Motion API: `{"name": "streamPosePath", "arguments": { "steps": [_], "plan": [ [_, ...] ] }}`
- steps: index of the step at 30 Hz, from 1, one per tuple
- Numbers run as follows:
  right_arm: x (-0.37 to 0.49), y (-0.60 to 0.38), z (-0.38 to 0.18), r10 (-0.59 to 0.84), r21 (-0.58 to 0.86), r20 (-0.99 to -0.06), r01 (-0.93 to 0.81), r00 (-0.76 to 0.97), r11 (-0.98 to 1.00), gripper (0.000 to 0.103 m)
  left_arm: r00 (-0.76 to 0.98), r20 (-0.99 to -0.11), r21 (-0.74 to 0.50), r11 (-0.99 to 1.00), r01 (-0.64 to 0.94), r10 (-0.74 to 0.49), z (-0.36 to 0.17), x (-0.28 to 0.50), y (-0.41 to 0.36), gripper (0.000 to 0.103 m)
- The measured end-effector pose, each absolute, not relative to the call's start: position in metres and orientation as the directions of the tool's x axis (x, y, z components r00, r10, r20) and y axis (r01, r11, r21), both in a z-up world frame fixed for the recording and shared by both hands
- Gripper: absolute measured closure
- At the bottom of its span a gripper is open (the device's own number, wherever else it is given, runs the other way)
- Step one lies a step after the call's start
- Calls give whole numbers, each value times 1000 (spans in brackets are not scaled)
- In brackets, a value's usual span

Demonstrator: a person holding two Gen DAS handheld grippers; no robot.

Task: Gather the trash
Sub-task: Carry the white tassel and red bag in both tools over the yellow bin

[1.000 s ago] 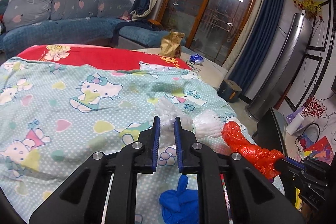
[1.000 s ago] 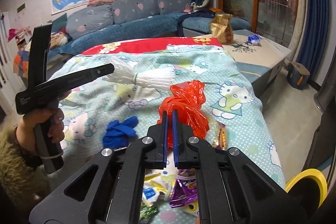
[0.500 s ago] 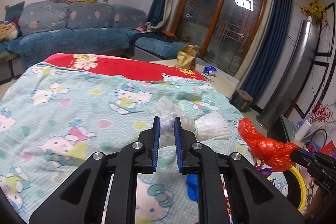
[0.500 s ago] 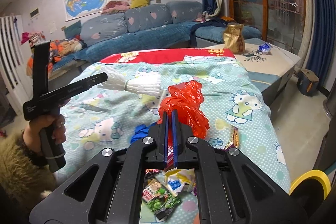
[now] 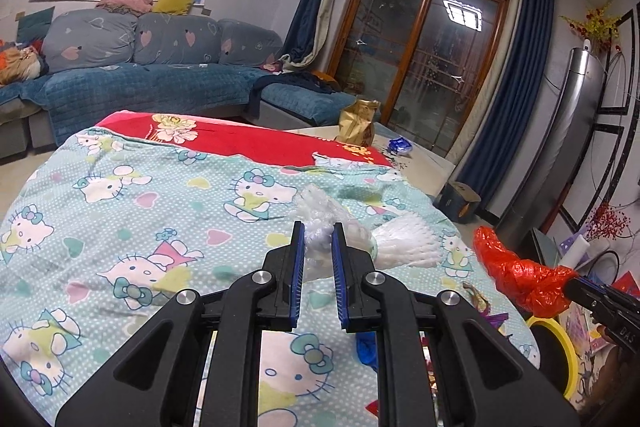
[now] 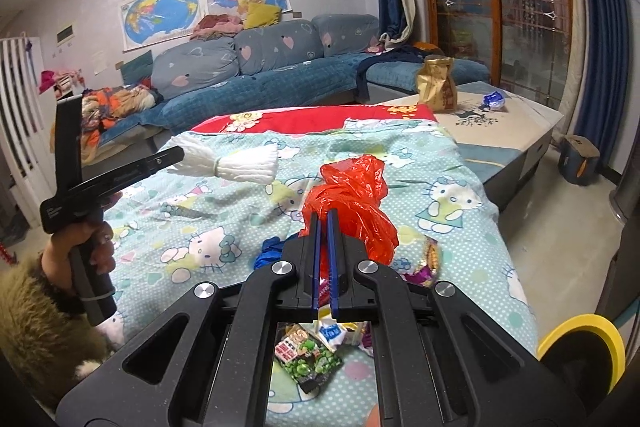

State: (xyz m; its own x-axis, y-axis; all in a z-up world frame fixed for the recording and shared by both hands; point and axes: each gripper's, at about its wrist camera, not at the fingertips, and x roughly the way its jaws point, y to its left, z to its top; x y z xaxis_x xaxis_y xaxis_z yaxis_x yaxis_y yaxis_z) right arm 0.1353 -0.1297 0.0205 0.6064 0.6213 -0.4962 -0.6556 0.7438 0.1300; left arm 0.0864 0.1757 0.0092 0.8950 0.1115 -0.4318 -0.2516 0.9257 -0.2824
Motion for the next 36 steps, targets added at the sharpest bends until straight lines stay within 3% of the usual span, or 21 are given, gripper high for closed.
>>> {"name": "streamPosePath", "arguments": {
  "steps": [36],
  "plan": [
    [129,-252,21,445,155,-465,-424,765,892,102,913,-403,-186,982,-14,-64,36,100,51,90]
  ]
}}
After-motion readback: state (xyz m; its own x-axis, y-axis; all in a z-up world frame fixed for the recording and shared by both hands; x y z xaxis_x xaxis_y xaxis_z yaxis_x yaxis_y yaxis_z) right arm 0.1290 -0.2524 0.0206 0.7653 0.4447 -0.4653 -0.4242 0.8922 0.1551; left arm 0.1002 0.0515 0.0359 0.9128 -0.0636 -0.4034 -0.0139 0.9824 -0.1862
